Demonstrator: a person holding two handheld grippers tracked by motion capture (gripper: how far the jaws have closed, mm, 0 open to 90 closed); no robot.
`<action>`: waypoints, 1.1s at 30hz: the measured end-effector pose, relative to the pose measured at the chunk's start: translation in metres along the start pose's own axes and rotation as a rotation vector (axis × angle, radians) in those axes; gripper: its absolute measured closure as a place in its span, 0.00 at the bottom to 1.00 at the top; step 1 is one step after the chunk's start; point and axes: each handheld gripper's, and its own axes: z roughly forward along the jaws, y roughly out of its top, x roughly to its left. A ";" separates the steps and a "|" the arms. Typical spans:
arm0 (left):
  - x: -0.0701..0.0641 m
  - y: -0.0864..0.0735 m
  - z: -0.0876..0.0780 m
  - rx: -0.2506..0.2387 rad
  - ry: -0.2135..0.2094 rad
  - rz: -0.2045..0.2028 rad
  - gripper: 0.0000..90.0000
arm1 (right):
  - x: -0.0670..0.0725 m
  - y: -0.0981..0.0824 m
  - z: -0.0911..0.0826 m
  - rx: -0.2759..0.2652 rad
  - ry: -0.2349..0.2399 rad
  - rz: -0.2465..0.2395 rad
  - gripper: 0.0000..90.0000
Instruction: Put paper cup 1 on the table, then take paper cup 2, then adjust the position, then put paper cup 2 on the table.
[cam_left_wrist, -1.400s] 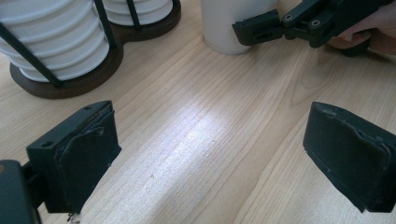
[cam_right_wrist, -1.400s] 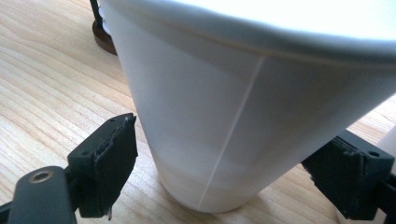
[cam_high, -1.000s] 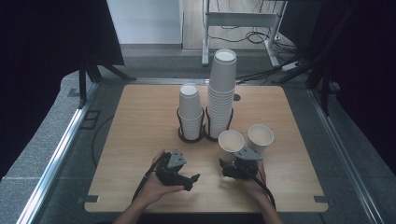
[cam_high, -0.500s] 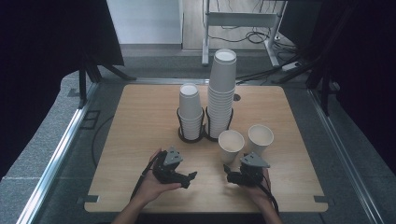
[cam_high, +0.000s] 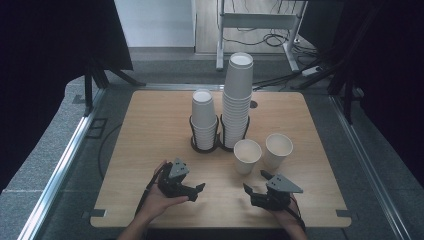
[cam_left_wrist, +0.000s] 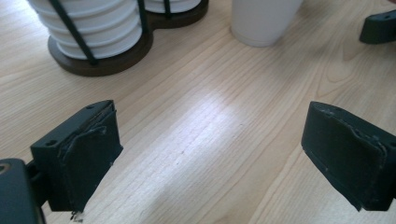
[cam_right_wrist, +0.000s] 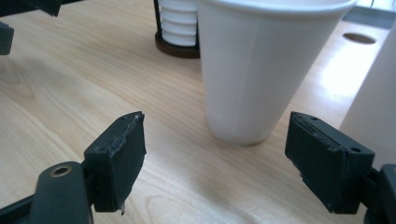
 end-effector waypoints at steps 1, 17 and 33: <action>0.000 0.000 -0.001 -0.002 -0.001 -0.002 0.05 | -0.001 0.000 -0.001 -0.005 0.000 0.003 0.23; 0.003 -0.002 -0.001 -0.002 0.010 -0.004 0.05 | -0.007 0.001 -0.007 -0.043 0.029 -0.015 0.25; 0.009 0.001 -0.009 -0.026 0.024 -0.008 0.05 | -0.015 0.004 -0.017 -0.080 0.049 -0.034 0.25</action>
